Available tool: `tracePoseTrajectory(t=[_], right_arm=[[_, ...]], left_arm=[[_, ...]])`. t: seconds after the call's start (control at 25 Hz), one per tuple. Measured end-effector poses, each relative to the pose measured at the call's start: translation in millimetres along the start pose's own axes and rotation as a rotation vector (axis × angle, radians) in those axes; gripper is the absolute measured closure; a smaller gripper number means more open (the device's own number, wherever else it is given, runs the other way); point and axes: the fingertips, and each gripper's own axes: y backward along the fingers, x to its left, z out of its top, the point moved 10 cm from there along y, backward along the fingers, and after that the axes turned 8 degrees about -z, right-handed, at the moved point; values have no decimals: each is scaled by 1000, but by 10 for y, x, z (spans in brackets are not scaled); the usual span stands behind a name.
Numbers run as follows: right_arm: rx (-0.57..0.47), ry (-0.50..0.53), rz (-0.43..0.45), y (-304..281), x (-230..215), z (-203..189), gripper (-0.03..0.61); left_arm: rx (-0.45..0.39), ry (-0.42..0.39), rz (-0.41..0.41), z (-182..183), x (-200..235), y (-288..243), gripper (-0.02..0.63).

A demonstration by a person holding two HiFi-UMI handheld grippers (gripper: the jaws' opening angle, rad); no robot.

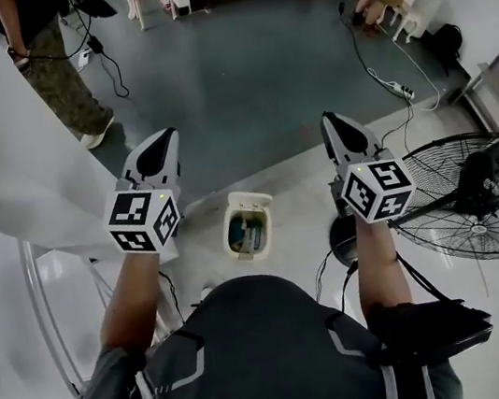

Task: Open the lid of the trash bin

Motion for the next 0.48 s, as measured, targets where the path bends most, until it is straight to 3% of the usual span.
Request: tracePoseTrajectory(t=[0.48], right_arm=[[-4, 10, 5, -30, 48, 33, 552]], left_arm=[[-10, -25, 9, 97, -17, -17, 604]])
